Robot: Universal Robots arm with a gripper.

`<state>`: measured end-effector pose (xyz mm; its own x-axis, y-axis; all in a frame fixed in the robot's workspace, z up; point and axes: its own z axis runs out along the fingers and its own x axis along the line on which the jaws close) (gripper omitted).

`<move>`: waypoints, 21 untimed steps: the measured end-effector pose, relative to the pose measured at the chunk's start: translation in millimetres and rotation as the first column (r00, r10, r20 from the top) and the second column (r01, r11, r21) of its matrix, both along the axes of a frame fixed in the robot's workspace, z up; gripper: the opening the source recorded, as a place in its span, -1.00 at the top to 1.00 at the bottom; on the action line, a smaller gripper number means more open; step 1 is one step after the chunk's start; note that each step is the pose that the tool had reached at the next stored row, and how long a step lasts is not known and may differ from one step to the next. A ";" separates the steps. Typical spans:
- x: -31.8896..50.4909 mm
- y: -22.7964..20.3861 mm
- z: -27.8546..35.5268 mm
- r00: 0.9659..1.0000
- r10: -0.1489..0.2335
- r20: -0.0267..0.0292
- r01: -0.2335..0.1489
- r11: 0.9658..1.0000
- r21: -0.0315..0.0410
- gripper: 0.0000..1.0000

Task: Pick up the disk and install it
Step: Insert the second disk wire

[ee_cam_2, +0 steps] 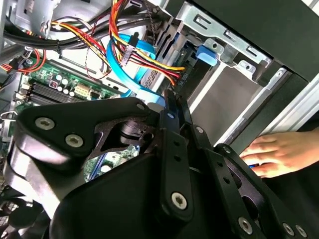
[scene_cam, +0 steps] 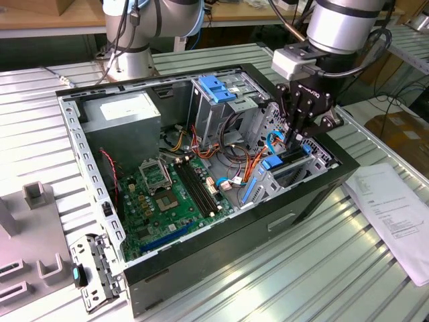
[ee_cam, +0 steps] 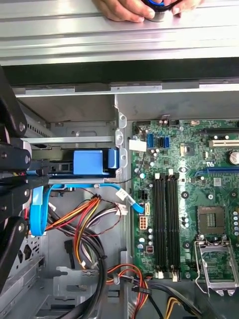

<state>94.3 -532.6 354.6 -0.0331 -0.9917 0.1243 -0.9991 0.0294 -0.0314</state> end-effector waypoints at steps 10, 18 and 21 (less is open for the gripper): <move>-2.6 -2.8 -4.4 1.000 0.005 0.017 -0.005 1.000 0.008 0.67; -2.7 -2.8 -4.6 1.000 0.004 0.017 -0.005 1.000 0.009 0.67; -2.7 -2.8 -4.6 1.000 0.004 0.017 -0.005 1.000 0.009 0.67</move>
